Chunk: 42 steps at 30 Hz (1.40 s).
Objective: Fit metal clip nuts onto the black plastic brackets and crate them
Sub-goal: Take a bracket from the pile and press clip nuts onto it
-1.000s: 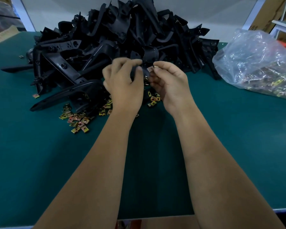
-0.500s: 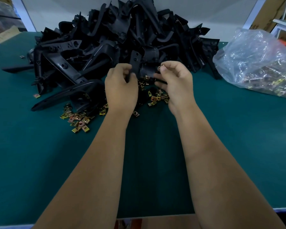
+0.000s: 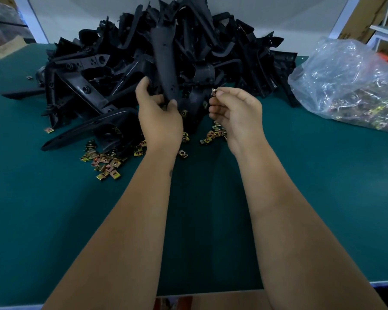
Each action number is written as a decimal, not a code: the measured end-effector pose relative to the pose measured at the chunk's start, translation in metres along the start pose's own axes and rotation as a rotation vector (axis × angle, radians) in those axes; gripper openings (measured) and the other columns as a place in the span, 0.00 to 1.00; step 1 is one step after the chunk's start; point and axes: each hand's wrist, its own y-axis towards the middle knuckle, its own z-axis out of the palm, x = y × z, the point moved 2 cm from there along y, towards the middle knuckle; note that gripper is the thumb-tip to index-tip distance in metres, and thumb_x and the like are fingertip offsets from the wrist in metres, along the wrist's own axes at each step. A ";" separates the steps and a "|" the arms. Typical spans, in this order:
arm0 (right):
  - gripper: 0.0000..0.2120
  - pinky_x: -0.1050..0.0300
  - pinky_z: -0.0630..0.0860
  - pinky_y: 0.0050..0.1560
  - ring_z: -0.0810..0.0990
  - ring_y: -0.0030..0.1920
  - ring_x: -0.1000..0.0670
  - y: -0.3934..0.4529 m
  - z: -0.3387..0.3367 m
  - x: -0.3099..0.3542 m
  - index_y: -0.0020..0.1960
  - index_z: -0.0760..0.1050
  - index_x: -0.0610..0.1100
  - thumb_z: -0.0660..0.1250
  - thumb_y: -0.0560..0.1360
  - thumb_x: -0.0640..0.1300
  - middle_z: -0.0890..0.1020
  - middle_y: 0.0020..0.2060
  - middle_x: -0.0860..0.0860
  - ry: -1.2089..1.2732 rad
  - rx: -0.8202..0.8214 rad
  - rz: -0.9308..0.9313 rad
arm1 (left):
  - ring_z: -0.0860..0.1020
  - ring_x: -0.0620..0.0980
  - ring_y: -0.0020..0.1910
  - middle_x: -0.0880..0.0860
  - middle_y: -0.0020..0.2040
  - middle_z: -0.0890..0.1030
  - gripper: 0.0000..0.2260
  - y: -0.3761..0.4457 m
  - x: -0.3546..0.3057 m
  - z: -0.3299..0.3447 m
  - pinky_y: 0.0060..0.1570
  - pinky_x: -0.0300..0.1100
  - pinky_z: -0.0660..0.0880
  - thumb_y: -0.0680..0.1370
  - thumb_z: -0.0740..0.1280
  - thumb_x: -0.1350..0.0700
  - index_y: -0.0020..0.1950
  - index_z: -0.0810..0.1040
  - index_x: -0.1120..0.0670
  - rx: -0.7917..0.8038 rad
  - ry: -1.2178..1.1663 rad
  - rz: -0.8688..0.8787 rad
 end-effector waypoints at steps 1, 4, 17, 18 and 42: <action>0.06 0.60 0.77 0.35 0.79 0.31 0.52 0.000 0.000 0.001 0.44 0.80 0.40 0.66 0.76 0.33 0.82 0.32 0.47 0.022 0.003 0.009 | 0.77 0.40 0.45 0.46 0.47 0.78 0.18 0.004 0.002 0.000 0.53 0.35 0.77 0.81 0.64 0.63 0.71 0.70 0.54 0.002 -0.098 -0.066; 0.05 0.60 0.78 0.35 0.80 0.31 0.51 -0.001 0.001 0.001 0.45 0.79 0.38 0.66 0.77 0.32 0.83 0.31 0.46 0.119 0.037 0.043 | 0.75 0.50 0.46 0.54 0.46 0.77 0.07 0.009 0.005 0.000 0.58 0.50 0.77 0.82 0.62 0.65 0.55 0.79 0.59 0.053 -0.415 -0.206; 0.06 0.60 0.78 0.34 0.80 0.31 0.52 -0.003 0.010 -0.004 0.43 0.79 0.41 0.65 0.77 0.35 0.83 0.34 0.47 0.041 0.173 0.115 | 0.77 0.53 0.53 0.53 0.49 0.78 0.09 0.007 0.006 0.008 0.56 0.56 0.80 0.84 0.55 0.64 0.61 0.68 0.53 0.143 -0.799 -0.378; 0.06 0.60 0.78 0.34 0.80 0.31 0.52 -0.003 0.011 -0.004 0.43 0.79 0.40 0.65 0.77 0.35 0.83 0.34 0.47 0.030 0.192 0.116 | 0.76 0.53 0.52 0.53 0.49 0.78 0.10 0.007 0.006 0.008 0.55 0.55 0.80 0.84 0.55 0.64 0.61 0.69 0.52 0.143 -0.796 -0.387; 0.08 0.60 0.77 0.36 0.77 0.33 0.52 -0.007 0.017 -0.007 0.41 0.79 0.40 0.65 0.78 0.33 0.80 0.34 0.48 -0.016 0.232 0.089 | 0.76 0.44 0.42 0.51 0.51 0.77 0.13 0.011 0.012 0.007 0.53 0.50 0.82 0.85 0.56 0.62 0.68 0.66 0.52 0.094 -0.682 -0.299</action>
